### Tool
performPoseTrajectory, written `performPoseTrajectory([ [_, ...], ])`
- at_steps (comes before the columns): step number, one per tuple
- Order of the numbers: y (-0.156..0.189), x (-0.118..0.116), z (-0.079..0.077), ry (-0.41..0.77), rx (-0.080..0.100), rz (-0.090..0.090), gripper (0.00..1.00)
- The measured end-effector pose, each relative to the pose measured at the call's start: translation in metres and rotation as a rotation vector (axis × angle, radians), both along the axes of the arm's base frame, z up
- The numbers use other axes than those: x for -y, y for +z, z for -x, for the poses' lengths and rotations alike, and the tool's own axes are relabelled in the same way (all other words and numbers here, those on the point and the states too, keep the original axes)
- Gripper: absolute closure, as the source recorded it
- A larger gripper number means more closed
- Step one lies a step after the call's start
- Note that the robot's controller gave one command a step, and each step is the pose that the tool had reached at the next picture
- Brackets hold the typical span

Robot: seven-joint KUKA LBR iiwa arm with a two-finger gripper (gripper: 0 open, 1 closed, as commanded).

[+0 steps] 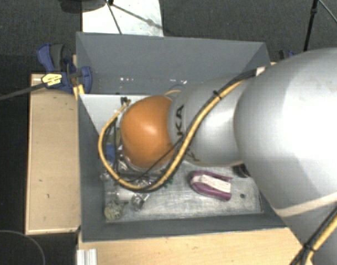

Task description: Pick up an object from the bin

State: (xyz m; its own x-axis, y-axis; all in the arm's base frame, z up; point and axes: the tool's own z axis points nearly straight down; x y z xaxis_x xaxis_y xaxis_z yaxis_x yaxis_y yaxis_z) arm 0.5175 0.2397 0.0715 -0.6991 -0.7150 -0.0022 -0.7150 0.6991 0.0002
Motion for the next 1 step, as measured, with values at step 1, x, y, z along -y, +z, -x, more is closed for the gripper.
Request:
performPoseTrajectory([
  [1,-0.0001,0.0005,0.0,-0.005,-0.001,0.0,1.0],
])
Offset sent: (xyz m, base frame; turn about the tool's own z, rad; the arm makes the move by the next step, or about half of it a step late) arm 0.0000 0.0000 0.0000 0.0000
